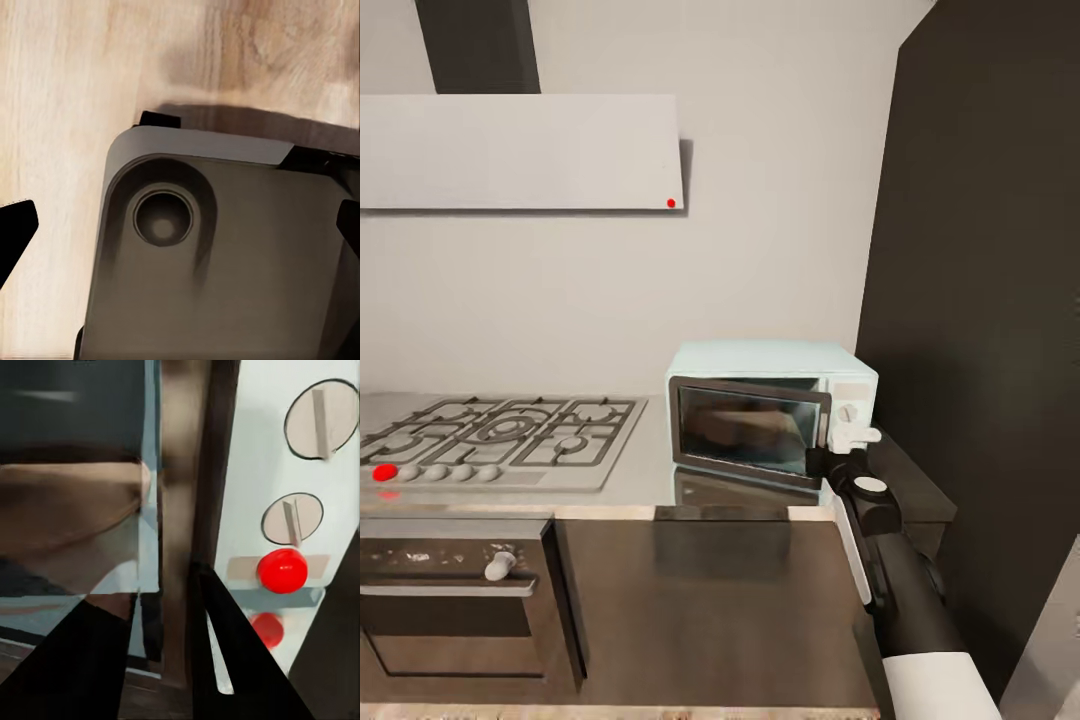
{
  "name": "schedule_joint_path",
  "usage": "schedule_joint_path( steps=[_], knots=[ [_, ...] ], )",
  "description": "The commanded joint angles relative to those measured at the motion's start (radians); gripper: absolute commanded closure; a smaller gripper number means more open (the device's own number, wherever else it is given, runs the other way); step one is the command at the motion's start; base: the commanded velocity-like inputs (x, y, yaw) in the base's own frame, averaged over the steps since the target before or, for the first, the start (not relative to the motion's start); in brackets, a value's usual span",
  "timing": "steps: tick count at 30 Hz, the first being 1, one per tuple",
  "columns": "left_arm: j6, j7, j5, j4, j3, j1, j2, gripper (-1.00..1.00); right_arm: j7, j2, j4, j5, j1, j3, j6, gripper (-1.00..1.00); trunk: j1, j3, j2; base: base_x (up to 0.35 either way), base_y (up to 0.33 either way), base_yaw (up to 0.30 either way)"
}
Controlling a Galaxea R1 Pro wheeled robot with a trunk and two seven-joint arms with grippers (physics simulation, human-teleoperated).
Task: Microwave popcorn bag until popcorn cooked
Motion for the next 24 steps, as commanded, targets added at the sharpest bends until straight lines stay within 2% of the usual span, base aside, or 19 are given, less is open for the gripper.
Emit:
schedule_joint_path(
  steps=[1, 14, 15, 21, 24],
  knots=[
    [-0.002, -0.004, 0.007, 0.0, 0.003, 0.0, 0.0, -1.0, -0.005, 0.0, -0.002, 0.044, -0.001, -0.051, 0.009, 1.0, 0.0, -0.001, -0.001, -0.195, 0.0, 0.0],
    [-0.002, -0.006, 0.009, 0.0, 0.004, 0.0, 0.001, -1.0, -0.001, 0.0, -0.003, 0.048, -0.001, -0.05, 0.02, 1.0, 0.0, -0.001, -0.001, -0.035, 0.0, 0.0],
    [-0.002, -0.006, 0.009, 0.0, 0.004, 0.0, 0.001, -1.0, -0.001, 0.0, -0.003, 0.049, -0.001, -0.05, 0.022, -1.0, 0.0, -0.001, -0.001, 0.0, 0.0, 0.0],
    [-0.002, -0.005, 0.009, 0.0, 0.004, 0.0, 0.001, -1.0, 0.003, -0.001, -0.003, 0.047, -0.001, -0.049, 0.031, -1.0, 0.0, -0.001, -0.001, 0.0, 0.0, 0.0],
    [-0.002, -0.005, 0.01, -0.001, 0.004, 0.0, 0.001, -1.0, 0.014, -0.003, -0.012, 0.043, -0.001, -0.046, 0.085, -1.0, 0.0, -0.001, -0.001, 0.0, 0.0, 0.0]
  ],
)
